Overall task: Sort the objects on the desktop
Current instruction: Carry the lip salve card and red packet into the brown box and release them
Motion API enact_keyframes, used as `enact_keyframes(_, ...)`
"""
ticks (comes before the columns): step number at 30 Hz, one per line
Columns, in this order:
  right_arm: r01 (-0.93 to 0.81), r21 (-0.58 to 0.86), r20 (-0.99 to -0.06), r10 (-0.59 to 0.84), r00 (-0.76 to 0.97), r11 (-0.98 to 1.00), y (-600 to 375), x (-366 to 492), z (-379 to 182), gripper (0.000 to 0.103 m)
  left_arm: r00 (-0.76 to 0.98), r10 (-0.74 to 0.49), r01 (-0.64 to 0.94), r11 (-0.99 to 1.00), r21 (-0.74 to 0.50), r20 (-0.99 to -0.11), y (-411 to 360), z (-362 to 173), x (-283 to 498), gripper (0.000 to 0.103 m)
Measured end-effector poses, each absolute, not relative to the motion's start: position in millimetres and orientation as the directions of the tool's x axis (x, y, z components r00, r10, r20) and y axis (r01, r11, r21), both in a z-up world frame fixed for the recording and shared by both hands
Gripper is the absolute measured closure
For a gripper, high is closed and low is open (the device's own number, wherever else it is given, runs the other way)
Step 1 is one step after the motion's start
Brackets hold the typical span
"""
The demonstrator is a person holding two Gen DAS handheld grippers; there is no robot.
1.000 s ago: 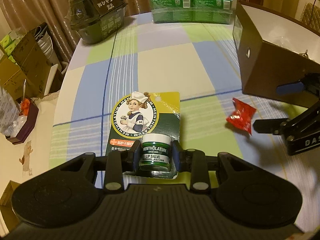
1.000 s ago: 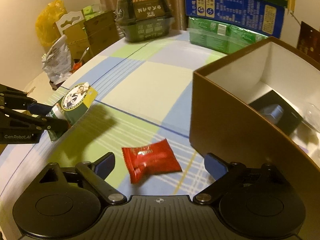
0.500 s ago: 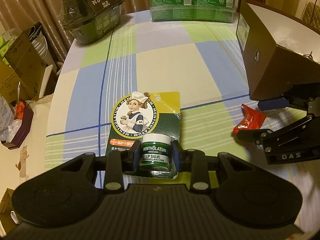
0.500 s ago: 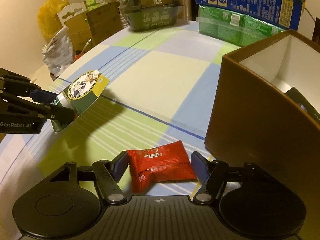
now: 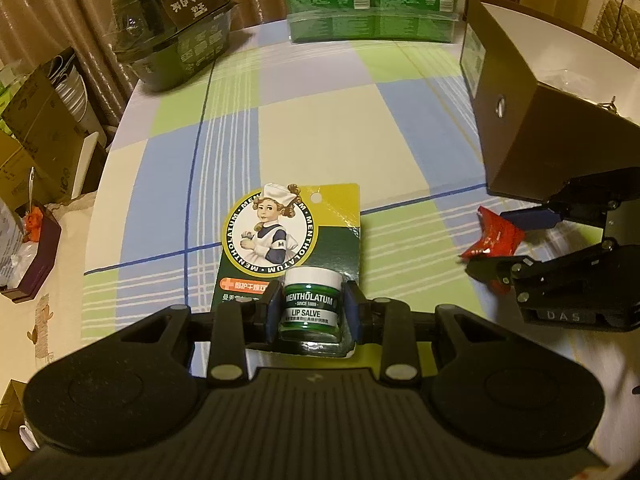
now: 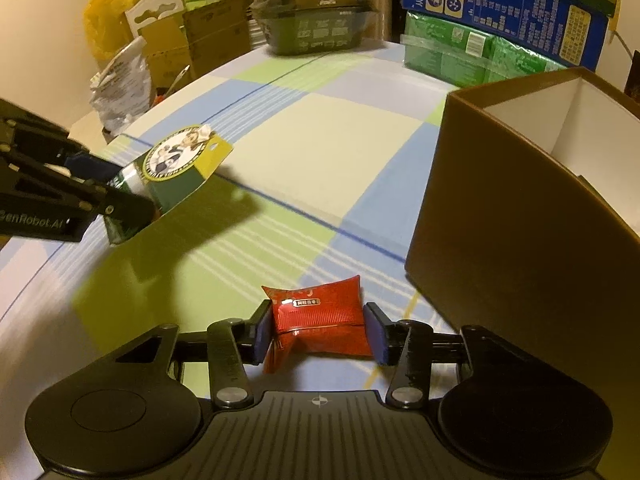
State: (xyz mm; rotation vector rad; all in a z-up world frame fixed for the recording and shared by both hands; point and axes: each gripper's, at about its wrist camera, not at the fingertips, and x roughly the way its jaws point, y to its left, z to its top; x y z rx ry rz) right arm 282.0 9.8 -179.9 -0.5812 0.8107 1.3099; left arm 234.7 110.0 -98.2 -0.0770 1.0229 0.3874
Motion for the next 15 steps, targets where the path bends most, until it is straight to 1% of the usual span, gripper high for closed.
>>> enact_keyframes(8,-0.974,0.092,-0.778,0.626,0.060,0.208,-27,283,-160,0.061,0.478,0.265,-0.324,0.939,0.113,-0.837,90,-91,232,0.075)
enact_keyframes(15,-0.964,0.110,-0.747,0.660,0.080,0.242,-68,289,-131,0.061,0.519,0.252,-0.288,0.951,0.111,-0.817,63,-74,234,0.075)
